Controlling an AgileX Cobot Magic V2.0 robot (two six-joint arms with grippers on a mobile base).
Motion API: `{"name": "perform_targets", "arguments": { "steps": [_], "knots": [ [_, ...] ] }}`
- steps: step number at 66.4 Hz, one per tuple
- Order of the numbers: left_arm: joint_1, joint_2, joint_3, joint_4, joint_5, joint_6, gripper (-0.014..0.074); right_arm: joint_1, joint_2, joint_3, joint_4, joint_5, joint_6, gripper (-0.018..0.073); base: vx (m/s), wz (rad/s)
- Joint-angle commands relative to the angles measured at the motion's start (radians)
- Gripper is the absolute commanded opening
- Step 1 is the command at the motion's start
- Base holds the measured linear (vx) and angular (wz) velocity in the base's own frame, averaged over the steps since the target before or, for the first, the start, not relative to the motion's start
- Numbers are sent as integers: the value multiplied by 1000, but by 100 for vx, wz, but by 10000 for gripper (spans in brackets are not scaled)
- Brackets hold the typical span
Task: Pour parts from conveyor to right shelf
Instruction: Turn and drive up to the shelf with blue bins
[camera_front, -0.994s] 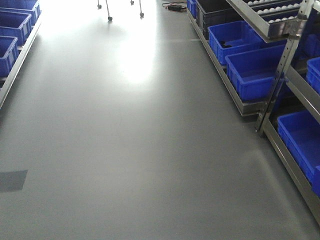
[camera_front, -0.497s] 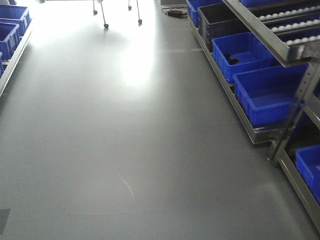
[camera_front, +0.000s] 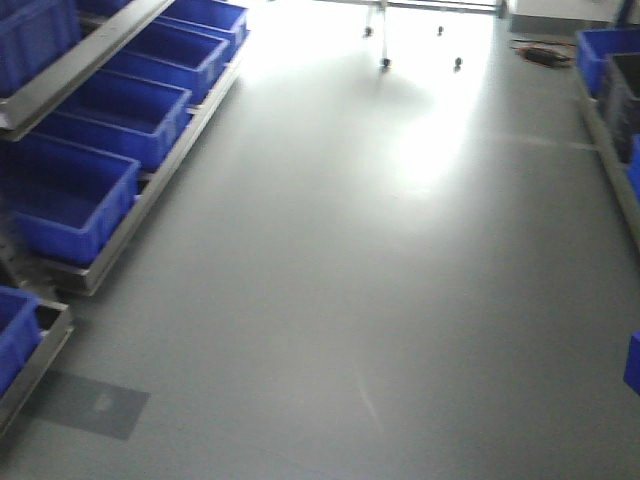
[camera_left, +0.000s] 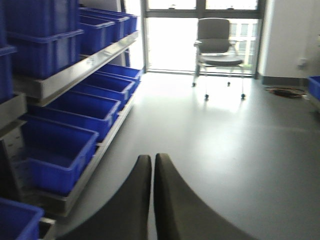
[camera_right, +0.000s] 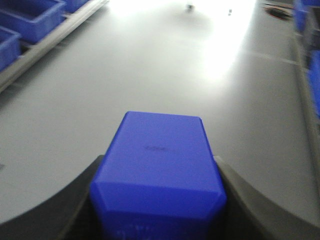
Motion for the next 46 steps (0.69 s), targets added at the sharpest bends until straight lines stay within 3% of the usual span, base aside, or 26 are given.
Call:
{"name": "perform_targets", "arguments": {
  "steps": [1, 46],
  "knots": [
    [3, 18, -20, -8, -79, -8, -6, -2, 9, -26, 6, -75, -8, -4, 26, 104],
    [3, 18, -20, -8, -79, -8, -6, -2, 9, -26, 5, -75, -8, -4, 26, 100]
  ]
}}
